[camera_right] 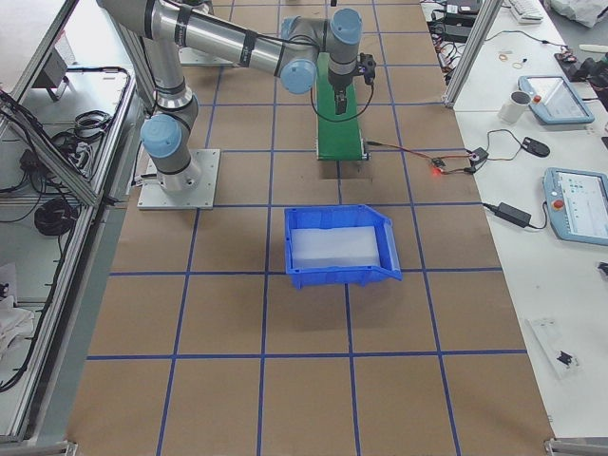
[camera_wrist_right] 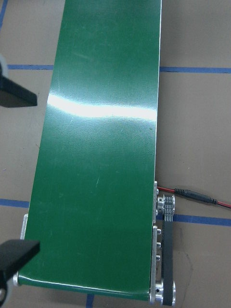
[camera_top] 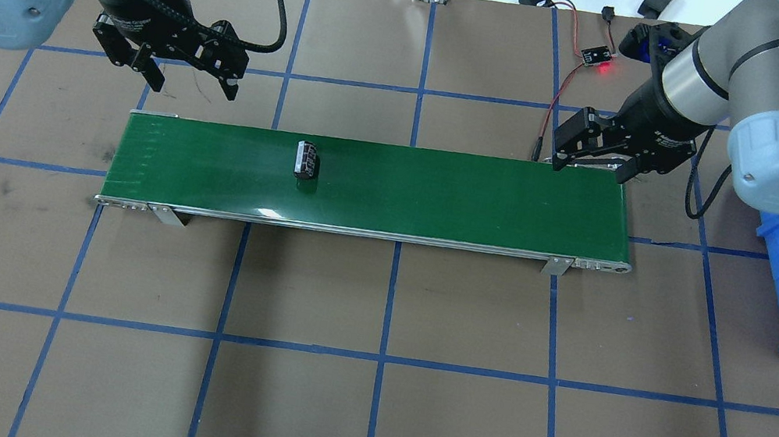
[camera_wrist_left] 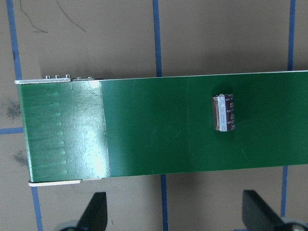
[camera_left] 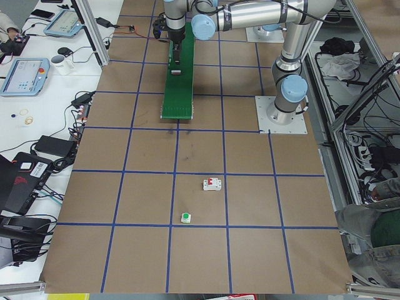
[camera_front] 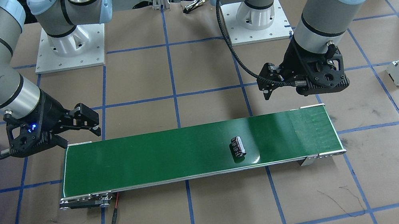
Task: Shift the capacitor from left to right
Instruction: 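Position the right gripper above the capacitor riding along the belt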
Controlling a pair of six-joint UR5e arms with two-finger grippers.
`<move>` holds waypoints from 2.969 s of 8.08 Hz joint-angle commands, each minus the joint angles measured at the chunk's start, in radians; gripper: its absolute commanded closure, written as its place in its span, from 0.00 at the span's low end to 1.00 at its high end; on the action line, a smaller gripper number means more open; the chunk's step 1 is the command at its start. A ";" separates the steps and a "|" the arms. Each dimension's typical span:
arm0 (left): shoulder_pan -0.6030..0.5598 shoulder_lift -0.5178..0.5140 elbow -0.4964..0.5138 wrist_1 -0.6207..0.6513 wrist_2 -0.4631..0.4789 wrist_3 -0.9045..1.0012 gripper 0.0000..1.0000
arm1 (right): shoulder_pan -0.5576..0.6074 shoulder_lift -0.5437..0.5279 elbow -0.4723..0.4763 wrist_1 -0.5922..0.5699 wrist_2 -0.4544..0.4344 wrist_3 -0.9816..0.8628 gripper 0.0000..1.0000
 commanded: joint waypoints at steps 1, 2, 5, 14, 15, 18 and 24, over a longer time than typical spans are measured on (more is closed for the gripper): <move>0.000 0.006 -0.001 0.003 0.003 -0.005 0.00 | 0.000 0.024 0.006 -0.032 0.003 0.000 0.04; 0.000 0.006 -0.001 0.005 0.003 -0.005 0.00 | 0.000 0.037 0.006 -0.038 0.003 0.000 0.05; 0.000 0.008 -0.001 0.005 0.003 -0.028 0.00 | 0.000 0.054 0.014 -0.063 0.005 0.009 0.05; 0.001 0.017 -0.008 0.010 0.006 -0.040 0.00 | 0.003 0.111 0.047 -0.143 0.053 0.014 0.07; 0.001 0.015 -0.008 0.010 0.006 -0.043 0.00 | 0.003 0.119 0.047 -0.143 0.085 0.014 0.07; 0.001 0.014 -0.008 0.010 0.006 -0.045 0.00 | 0.003 0.120 0.047 -0.143 0.083 0.014 0.07; 0.001 0.015 -0.007 0.010 0.007 -0.046 0.00 | 0.003 0.134 0.047 -0.144 0.086 0.014 0.08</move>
